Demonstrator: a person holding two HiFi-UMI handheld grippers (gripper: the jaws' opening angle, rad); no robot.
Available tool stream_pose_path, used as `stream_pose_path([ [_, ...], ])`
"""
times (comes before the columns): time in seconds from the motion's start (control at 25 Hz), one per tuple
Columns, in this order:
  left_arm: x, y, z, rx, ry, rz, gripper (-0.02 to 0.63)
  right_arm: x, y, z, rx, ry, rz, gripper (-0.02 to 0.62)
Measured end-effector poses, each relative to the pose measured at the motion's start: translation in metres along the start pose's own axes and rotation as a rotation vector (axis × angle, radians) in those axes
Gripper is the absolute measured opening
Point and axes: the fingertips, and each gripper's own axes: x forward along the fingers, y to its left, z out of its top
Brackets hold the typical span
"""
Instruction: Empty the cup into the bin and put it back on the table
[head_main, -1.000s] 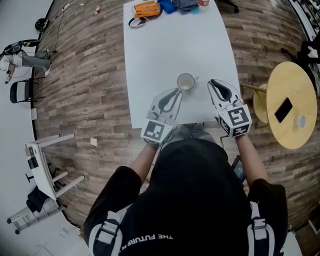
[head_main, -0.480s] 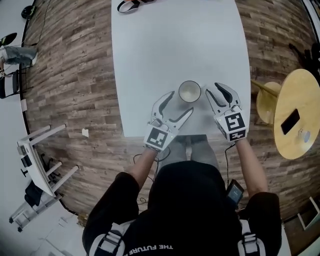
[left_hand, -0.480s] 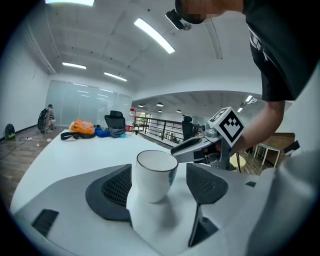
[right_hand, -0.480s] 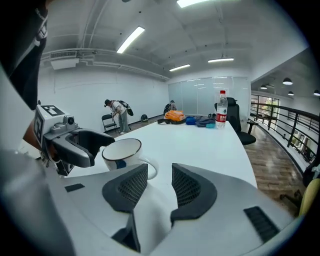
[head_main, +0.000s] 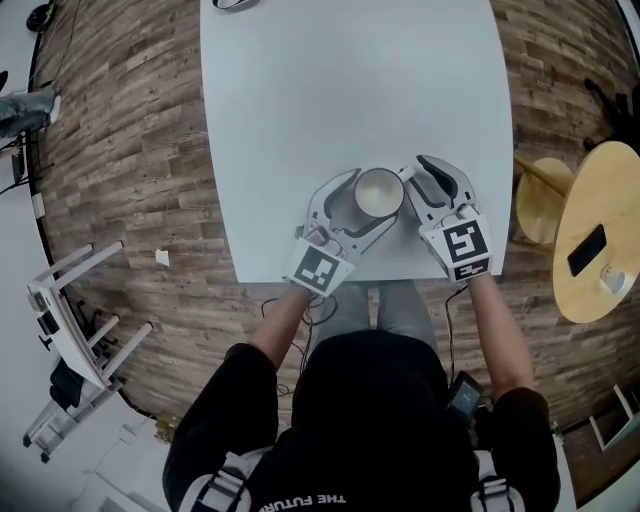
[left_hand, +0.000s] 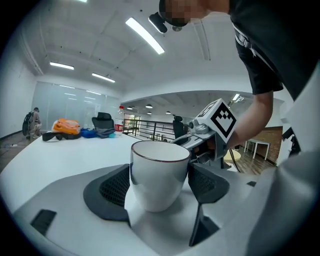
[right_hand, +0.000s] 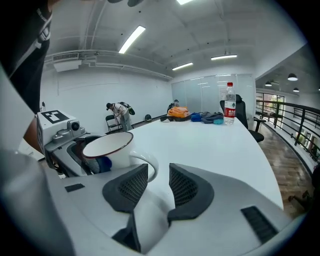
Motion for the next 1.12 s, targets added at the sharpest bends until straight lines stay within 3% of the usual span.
stream_pose_path([
  [0.36, 0.006, -0.001, -0.001, 0.029, -0.007, -0.034, 0.356, 0.007, -0.002, 0.001, -0.058, -0.019, 0.05, 0.136],
  [0.44, 0.008, 0.001, 0.001, 0.037, -0.012, -0.036, 0.357, 0.009, 0.001, 0.003, -0.066, -0.026, 0.071, 0.063],
  [0.52, 0.007, 0.004, 0.002, 0.045, -0.015, -0.045, 0.359, 0.011, 0.004, 0.005, -0.063, -0.027, 0.071, 0.063],
  [0.8, 0.006, 0.006, 0.004, 0.06, -0.02, -0.046, 0.361, 0.013, 0.001, 0.004, 0.085, -0.03, 0.056, 0.049],
  [1.12, -0.011, -0.009, 0.011, 0.037, -0.041, -0.105, 0.362, -0.005, 0.02, -0.002, 0.153, -0.024, 0.045, 0.048],
])
